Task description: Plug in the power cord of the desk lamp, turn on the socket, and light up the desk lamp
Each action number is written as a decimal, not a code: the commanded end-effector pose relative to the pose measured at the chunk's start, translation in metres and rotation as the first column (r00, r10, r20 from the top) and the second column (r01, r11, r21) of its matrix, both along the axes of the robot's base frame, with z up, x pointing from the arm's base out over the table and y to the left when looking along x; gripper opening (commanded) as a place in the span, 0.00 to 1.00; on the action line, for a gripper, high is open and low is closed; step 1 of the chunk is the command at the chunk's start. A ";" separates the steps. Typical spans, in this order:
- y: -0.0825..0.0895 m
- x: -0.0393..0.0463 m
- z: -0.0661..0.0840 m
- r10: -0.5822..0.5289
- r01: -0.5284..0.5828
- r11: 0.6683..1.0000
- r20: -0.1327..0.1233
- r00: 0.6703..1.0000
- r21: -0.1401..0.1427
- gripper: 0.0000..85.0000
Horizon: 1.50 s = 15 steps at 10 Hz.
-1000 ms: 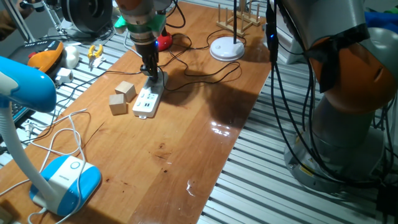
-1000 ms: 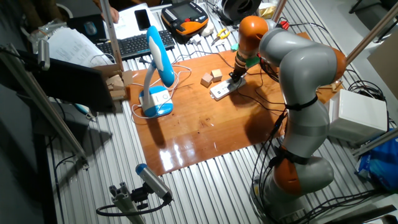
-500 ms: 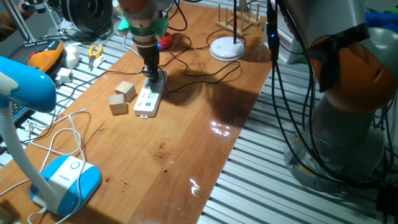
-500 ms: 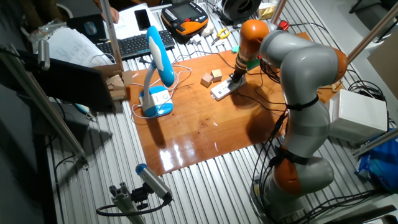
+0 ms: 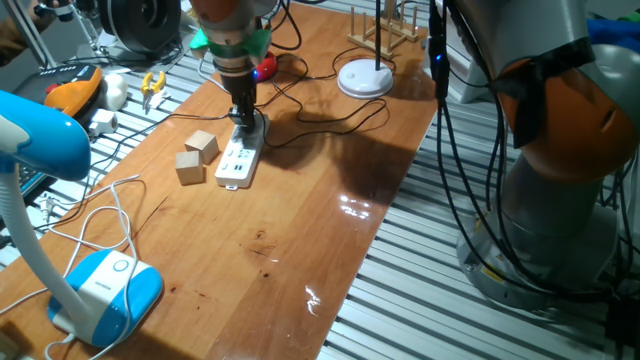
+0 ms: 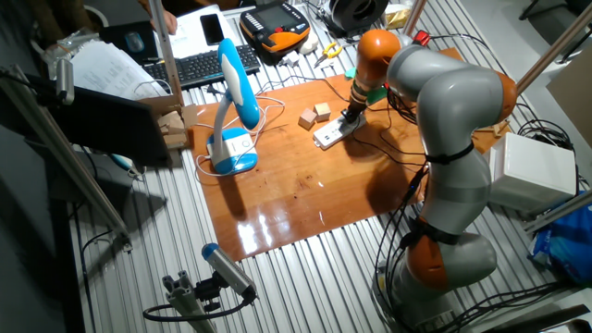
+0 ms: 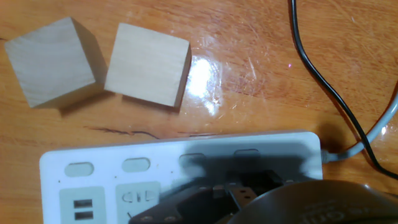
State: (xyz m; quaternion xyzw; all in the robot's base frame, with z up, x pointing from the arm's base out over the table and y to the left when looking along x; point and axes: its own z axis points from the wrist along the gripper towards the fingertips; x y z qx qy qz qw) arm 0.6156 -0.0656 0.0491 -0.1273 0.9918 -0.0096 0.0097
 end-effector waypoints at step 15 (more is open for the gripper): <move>0.031 0.0198 0.037 -0.355 0.357 0.930 -0.044 0.934 0.083 0.80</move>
